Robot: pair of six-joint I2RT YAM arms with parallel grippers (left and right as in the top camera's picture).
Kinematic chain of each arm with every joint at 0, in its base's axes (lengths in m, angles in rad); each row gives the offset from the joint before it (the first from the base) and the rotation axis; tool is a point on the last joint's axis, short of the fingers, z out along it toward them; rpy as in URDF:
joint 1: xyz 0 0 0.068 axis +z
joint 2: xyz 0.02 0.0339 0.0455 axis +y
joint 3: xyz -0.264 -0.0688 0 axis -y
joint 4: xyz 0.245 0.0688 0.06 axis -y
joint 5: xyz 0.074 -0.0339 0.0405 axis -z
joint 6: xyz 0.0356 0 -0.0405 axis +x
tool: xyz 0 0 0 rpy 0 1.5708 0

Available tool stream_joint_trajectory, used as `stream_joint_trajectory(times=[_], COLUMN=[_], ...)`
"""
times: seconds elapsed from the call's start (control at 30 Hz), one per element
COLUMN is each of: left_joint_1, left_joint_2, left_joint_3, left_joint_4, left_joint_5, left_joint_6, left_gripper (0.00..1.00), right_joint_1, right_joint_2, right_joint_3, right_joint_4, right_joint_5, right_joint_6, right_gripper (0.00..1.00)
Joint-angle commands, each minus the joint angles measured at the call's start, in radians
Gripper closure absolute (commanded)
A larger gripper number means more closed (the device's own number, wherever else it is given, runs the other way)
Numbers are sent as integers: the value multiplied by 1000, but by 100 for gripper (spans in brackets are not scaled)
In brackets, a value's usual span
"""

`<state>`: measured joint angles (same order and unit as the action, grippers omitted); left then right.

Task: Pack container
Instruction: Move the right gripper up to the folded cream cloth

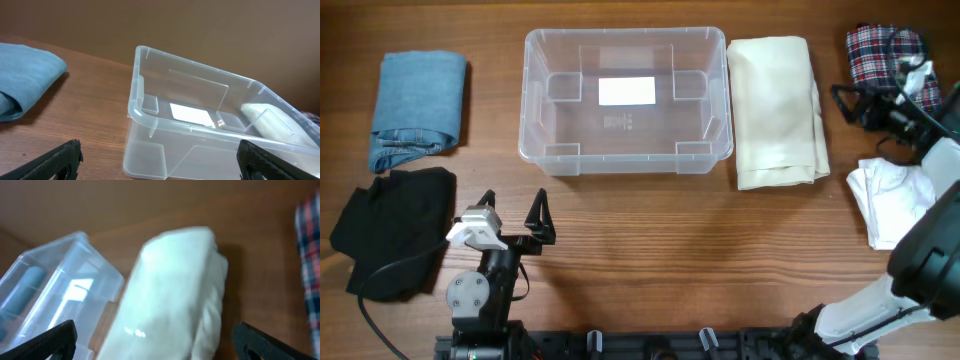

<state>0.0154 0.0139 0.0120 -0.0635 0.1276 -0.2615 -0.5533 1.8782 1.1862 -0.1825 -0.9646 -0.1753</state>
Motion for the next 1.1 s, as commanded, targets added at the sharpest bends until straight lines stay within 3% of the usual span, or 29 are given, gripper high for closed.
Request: stream_joint_trajectory(times=[0.0, 0.13, 0.3, 0.5, 0.77, 1.07], left_joint_1=[9, 9, 9, 9, 9, 9], left_joint_2=[-7, -7, -7, -7, -7, -7], left_joint_3=[-6, -6, -6, -6, -6, -6], left_joint_4=[-3, -3, -3, -3, -3, -3], left_joint_5=[-10, -10, -10, -10, -10, -10], left_joint_6=[-8, -8, -8, -8, -8, -8], left_gripper=[0, 0, 0, 0, 0, 0], right_joint_1=[72, 162, 258, 294, 276, 246], right_joint_2=[14, 14, 14, 14, 176, 314], right_joint_3=[109, 304, 558, 587, 574, 574], right_joint_4=[-169, -375, -608, -623, -674, -668], right_joint_5=[297, 515, 861, 753, 521, 456], right_joint_6=[-132, -135, -34, 6, -246, -294], right_gripper=[0, 0, 0, 0, 0, 0])
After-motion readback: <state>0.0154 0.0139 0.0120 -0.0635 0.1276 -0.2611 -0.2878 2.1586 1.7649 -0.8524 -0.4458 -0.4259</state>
